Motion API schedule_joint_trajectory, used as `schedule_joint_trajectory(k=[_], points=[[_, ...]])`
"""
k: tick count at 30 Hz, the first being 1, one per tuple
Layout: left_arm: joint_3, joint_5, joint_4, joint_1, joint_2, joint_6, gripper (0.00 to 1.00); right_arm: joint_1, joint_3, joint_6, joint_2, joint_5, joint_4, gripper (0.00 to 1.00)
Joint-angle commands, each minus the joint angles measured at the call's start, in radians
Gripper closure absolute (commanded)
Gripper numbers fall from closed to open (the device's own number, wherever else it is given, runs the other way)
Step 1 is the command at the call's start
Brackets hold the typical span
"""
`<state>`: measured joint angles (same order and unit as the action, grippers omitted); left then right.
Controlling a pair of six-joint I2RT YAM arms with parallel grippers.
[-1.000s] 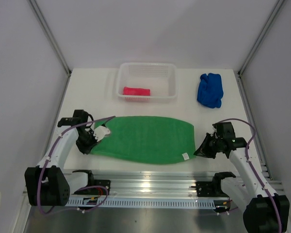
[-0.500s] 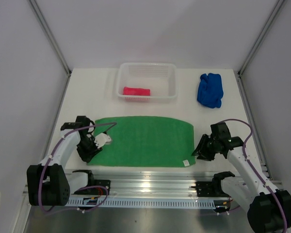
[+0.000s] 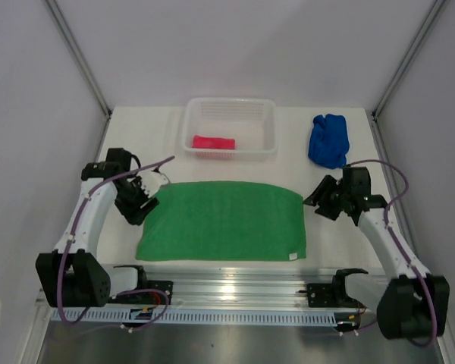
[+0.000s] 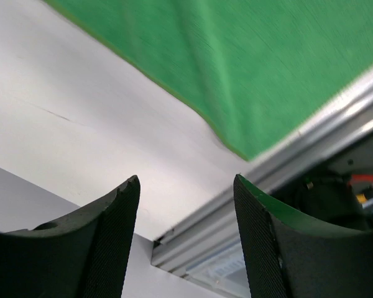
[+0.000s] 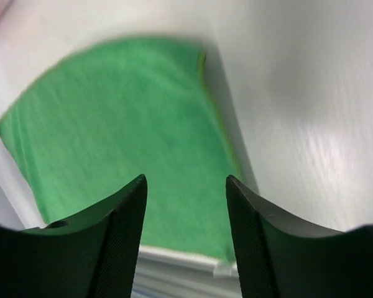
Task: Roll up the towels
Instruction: Flatten the towel, then fold the towel
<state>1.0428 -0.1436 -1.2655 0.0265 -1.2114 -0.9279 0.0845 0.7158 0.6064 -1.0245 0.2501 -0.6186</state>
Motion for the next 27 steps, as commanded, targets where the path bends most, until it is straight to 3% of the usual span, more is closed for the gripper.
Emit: schedule_joint_trajectory(k=[1, 5, 12, 16, 19, 22, 27], points=[[0.112, -0.031, 0.171, 0.039, -0.137, 0.214, 0.36, -0.075, 0.052, -0.033, -0.191, 0.097, 0.295, 0.44], [0.203, -0.056, 0.303, 0.095, -0.302, 0.429, 0.39, -0.121, 0.171, -0.114, -0.513, 0.136, 0.342, 0.49], [0.316, -0.042, 0.44, 0.102, -0.514, 0.523, 0.4, -0.123, 0.244, -0.115, -0.7, 0.212, 0.419, 0.52], [0.365, -0.109, 0.393, 0.095, -0.649, 0.483, 0.42, -0.12, 0.217, -0.126, -0.724, 0.239, 0.43, 0.53], [0.365, -0.045, 0.408, 0.07, -0.703, 0.428, 0.42, -0.117, 0.197, -0.123, -0.749, 0.261, 0.441, 0.53], [0.376, -0.01, 0.411, 0.053, -0.732, 0.367, 0.43, -0.114, 0.191, -0.116, -0.773, 0.259, 0.456, 0.53], [0.39, -0.099, 0.364, 0.029, -0.743, 0.305, 0.46, -0.109, 0.201, -0.102, -0.799, 0.298, 0.465, 0.55]])
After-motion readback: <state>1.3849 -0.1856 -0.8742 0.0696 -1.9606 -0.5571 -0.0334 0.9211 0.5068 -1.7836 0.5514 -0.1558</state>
